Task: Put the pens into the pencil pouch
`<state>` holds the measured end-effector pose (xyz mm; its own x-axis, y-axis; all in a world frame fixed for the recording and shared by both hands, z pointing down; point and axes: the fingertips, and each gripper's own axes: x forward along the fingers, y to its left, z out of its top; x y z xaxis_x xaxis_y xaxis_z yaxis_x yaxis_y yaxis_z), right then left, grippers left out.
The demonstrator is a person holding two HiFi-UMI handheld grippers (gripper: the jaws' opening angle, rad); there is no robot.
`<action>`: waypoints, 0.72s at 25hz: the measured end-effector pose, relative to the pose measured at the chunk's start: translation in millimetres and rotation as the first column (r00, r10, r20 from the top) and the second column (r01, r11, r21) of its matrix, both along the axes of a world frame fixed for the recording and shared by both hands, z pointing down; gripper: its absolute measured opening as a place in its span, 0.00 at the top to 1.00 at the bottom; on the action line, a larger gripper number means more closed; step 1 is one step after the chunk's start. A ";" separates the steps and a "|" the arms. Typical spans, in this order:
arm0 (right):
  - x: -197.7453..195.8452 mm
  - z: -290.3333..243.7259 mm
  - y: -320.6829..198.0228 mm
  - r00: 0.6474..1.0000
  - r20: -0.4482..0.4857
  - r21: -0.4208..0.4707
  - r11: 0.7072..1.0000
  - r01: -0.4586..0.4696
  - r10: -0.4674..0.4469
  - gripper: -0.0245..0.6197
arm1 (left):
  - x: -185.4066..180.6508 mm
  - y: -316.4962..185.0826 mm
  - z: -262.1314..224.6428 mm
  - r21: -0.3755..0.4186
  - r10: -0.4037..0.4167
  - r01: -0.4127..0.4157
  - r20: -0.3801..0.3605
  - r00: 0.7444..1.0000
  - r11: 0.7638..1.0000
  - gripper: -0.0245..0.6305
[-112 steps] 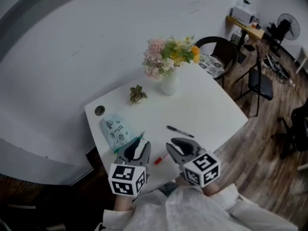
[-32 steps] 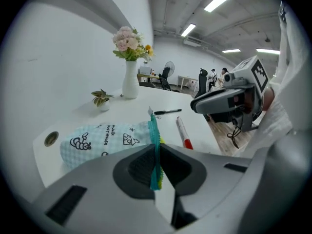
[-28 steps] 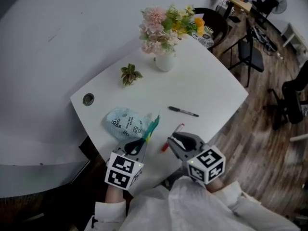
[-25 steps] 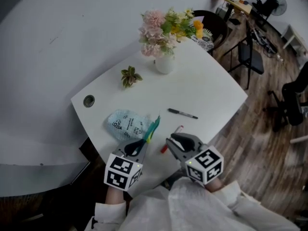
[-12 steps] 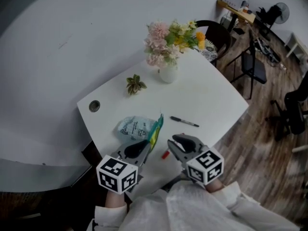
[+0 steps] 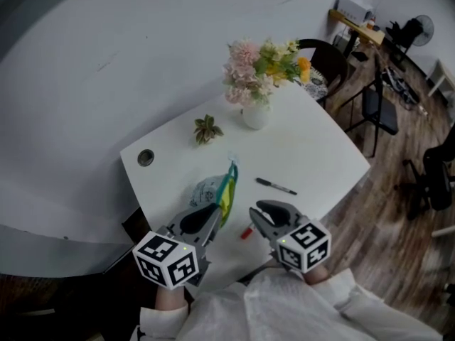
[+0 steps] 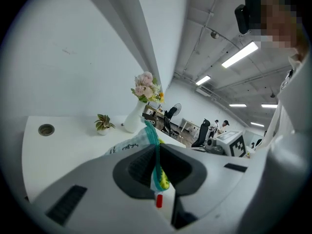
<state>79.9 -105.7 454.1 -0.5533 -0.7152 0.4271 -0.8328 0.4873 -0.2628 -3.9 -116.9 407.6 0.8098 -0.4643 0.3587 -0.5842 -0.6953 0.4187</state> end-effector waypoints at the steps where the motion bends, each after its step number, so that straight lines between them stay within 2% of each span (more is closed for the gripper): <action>1: -0.1 1.0 -0.2 1.000 -0.001 -0.002 1.000 0.001 -0.001 0.84 | -0.3 -0.2 -3.5 -0.001 -0.006 0.006 -0.017 1.000 1.000 0.92; 9: -5.4 2.8 -1.9 1.000 0.002 -0.009 1.000 0.025 -0.025 0.84 | -1.9 0.8 -14.6 -0.027 -0.036 0.032 -0.130 0.991 0.999 0.92; 14: -3.6 7.5 -2.3 1.000 -0.010 -0.016 0.999 0.028 -0.028 0.84 | -4.2 2.1 -4.8 -0.094 -0.061 0.043 -0.193 0.979 0.995 0.92; 18: -2.1 17.0 -0.2 0.998 -0.030 -0.033 0.998 0.047 -0.048 0.84 | -12.4 0.4 -2.8 -0.146 -0.095 0.057 -0.268 0.959 0.988 0.92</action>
